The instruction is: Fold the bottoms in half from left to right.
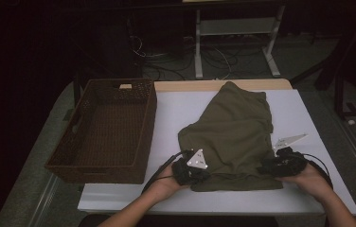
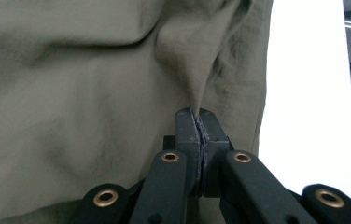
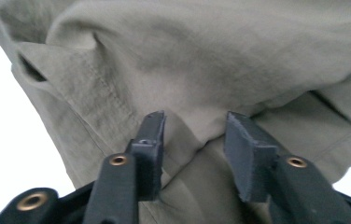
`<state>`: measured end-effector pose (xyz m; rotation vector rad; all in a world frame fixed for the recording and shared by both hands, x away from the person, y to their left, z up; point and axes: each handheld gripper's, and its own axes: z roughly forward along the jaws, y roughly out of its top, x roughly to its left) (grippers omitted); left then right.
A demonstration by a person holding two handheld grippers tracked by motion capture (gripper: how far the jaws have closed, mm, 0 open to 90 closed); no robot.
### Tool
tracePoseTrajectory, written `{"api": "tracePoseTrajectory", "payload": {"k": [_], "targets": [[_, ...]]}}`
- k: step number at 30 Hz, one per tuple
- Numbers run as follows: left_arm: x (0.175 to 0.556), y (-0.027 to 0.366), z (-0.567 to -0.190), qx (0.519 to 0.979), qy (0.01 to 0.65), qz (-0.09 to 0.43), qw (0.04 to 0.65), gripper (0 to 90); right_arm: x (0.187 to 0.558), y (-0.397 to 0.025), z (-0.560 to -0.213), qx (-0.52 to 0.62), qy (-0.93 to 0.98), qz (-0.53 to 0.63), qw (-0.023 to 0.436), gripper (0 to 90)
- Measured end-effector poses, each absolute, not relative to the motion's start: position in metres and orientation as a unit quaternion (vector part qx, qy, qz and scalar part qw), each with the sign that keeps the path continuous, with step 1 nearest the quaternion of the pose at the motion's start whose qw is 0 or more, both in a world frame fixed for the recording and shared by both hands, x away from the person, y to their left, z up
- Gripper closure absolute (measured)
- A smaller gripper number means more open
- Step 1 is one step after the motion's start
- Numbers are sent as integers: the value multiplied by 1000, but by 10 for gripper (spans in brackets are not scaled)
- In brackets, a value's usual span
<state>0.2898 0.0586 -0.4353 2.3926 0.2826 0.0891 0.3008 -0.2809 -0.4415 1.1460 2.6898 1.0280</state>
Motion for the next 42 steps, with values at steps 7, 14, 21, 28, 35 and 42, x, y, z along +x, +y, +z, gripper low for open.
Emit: {"api": "tracePoseTrajectory", "payload": {"k": [7, 14, 21, 28, 35, 42], "targets": [[287, 55, -437, 929, 101, 24, 356, 886, 300, -283, -439, 359, 876, 322, 21, 891], [284, 52, -436, 929, 90, 13, 358, 870, 297, -304, -427, 380, 864, 327, 54, 894], [281, 49, -438, 931, 74, 2, 358, 712, 290, -307, -430, 377, 870, 312, 56, 893], [286, 46, -428, 912, 88, -8, 400, 570, 292, -316, -420, 392, 836, 374, 87, 576], [293, 26, -425, 902, 81, -27, 422, 499, 303, -320, -421, 413, 818, 386, 106, 397], [295, 8, -439, 907, 76, -47, 412, 468, 315, -327, -424, 436, 799, 398, 114, 358]]}}
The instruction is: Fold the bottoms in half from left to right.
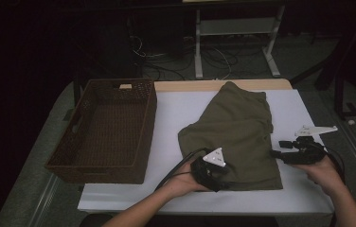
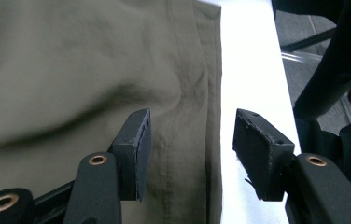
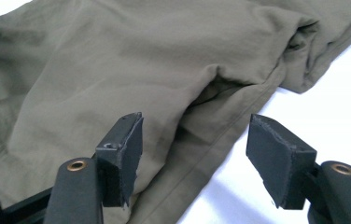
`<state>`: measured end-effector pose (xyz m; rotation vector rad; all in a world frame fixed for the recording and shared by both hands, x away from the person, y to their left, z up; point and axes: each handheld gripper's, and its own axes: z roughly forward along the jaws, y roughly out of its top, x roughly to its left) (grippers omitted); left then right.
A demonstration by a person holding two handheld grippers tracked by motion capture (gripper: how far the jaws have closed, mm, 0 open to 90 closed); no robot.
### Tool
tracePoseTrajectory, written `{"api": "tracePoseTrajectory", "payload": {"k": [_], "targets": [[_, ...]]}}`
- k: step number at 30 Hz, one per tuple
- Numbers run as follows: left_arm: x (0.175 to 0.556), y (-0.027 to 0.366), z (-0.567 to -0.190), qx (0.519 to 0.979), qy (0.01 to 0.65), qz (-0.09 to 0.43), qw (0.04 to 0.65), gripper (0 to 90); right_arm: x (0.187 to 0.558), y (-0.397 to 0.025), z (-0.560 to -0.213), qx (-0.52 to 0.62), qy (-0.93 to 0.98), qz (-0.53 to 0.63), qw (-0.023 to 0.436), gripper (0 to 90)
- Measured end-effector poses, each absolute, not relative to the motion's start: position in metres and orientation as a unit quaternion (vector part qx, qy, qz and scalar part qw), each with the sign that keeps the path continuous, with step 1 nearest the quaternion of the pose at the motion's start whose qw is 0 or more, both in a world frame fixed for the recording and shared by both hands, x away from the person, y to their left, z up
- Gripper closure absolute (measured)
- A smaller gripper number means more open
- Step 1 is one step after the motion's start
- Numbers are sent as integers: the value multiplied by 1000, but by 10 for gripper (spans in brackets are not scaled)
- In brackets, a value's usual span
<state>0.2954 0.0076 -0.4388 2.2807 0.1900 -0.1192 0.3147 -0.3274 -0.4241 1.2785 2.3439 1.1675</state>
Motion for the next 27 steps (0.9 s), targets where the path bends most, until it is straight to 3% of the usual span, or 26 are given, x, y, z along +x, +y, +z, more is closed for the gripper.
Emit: {"api": "tracePoseTrajectory", "payload": {"k": [13, 27], "targets": [[286, -2, -451, 919, 44, -1, 391, 521, 318, -328, -427, 439, 800, 393, 112, 354], [290, -1, -453, 915, 59, 11, 399, 790, 319, -329, -427, 439, 799, 395, 115, 355]]}}
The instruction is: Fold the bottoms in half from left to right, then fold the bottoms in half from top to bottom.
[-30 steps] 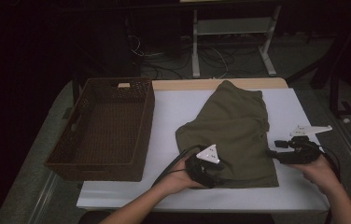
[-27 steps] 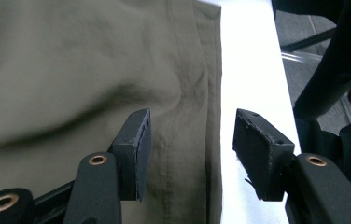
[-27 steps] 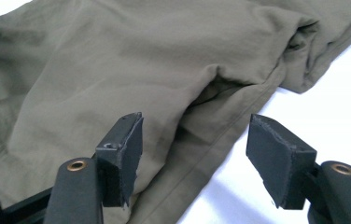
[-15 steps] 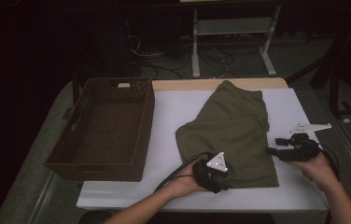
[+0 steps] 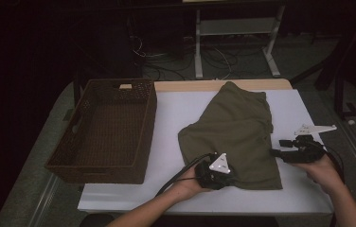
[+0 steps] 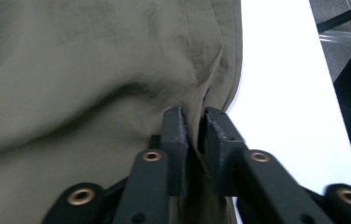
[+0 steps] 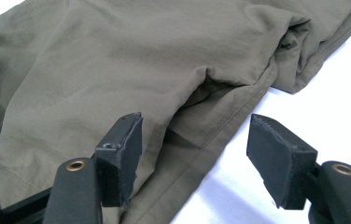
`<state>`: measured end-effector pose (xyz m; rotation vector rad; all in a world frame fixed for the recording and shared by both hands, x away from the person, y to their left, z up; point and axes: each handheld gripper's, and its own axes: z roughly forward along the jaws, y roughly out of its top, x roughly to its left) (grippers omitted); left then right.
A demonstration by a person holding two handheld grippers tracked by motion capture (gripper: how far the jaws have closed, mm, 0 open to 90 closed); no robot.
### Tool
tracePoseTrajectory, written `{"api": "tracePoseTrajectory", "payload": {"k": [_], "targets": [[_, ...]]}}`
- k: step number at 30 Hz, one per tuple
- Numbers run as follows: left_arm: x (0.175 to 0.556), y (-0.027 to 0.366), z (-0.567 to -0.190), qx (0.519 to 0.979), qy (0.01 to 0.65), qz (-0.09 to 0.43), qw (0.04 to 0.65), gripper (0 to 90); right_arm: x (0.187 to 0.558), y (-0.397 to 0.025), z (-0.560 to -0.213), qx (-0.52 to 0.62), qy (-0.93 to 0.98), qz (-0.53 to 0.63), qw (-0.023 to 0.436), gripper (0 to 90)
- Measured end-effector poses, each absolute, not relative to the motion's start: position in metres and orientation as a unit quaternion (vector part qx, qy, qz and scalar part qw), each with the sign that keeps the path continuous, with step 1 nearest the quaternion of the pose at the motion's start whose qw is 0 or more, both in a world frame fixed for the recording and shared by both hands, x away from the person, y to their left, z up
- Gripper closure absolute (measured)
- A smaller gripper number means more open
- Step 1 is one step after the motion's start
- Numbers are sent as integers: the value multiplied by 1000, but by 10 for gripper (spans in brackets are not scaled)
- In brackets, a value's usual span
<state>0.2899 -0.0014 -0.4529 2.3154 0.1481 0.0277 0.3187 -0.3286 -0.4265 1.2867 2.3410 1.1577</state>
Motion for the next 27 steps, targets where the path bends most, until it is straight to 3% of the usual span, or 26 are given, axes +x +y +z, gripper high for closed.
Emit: {"api": "tracePoseTrajectory", "payload": {"k": [7, 27], "targets": [[292, -2, -452, 914, 69, 0, 399, 864, 318, -330, -425, 442, 795, 400, 117, 354], [279, 18, -439, 911, 71, -49, 403, 874, 318, -332, -422, 443, 789, 408, 119, 334]]}}
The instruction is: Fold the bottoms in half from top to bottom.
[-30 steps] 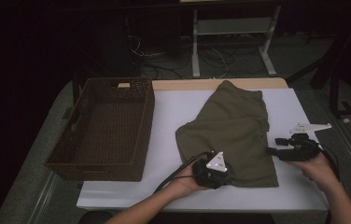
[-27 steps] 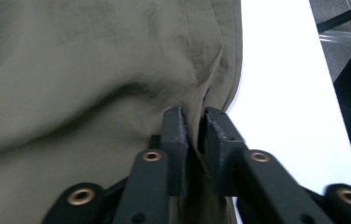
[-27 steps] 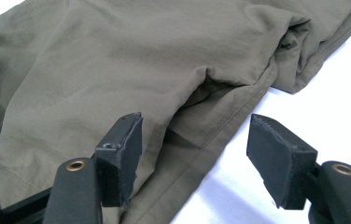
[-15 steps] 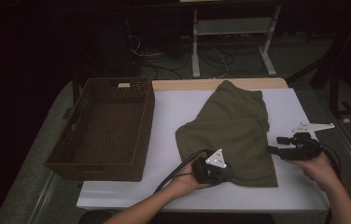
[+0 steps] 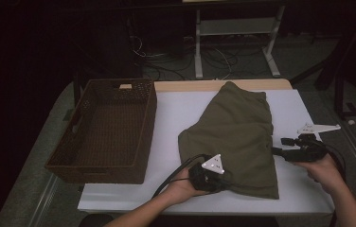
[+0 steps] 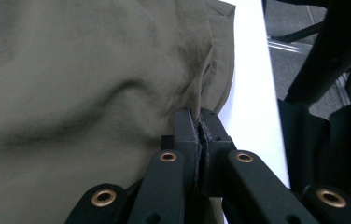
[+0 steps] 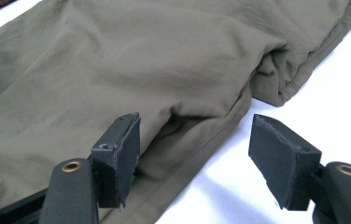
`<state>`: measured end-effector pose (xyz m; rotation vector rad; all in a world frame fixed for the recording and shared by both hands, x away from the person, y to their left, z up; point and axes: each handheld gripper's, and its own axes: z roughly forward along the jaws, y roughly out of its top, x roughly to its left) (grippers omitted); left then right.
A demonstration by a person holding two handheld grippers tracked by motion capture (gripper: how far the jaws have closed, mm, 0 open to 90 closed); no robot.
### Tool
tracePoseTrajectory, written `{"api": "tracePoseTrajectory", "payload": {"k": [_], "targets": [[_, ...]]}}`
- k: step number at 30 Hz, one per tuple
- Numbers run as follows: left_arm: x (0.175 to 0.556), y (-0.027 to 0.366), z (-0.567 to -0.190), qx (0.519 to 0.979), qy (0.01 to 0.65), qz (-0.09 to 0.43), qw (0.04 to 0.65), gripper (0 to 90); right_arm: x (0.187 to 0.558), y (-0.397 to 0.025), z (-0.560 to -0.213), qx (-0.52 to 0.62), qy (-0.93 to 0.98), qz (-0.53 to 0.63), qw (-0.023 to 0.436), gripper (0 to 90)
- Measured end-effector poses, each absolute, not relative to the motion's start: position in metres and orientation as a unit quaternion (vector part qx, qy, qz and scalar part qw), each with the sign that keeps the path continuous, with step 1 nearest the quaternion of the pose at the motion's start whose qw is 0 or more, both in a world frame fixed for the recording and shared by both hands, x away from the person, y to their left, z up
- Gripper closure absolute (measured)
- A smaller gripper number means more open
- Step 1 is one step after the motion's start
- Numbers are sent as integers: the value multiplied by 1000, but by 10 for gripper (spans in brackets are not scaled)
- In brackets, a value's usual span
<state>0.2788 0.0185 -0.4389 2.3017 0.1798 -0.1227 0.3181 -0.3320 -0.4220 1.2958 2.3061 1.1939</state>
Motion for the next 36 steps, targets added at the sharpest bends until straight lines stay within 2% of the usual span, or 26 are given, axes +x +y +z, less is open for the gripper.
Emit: {"api": "tracePoseTrajectory", "payload": {"k": [11, 31, 34, 36], "targets": [[261, 31, -433, 911, 71, -76, 400, 874, 319, -330, -421, 442, 788, 411, 119, 332], [210, 10, -446, 914, 17, -149, 377, 874, 317, -324, -420, 433, 793, 411, 119, 332], [213, 11, -446, 910, 18, -159, 382, 858, 317, -323, -420, 431, 795, 410, 118, 333], [216, 13, -445, 905, 21, -166, 390, 811, 316, -322, -420, 431, 796, 409, 118, 332]]}}
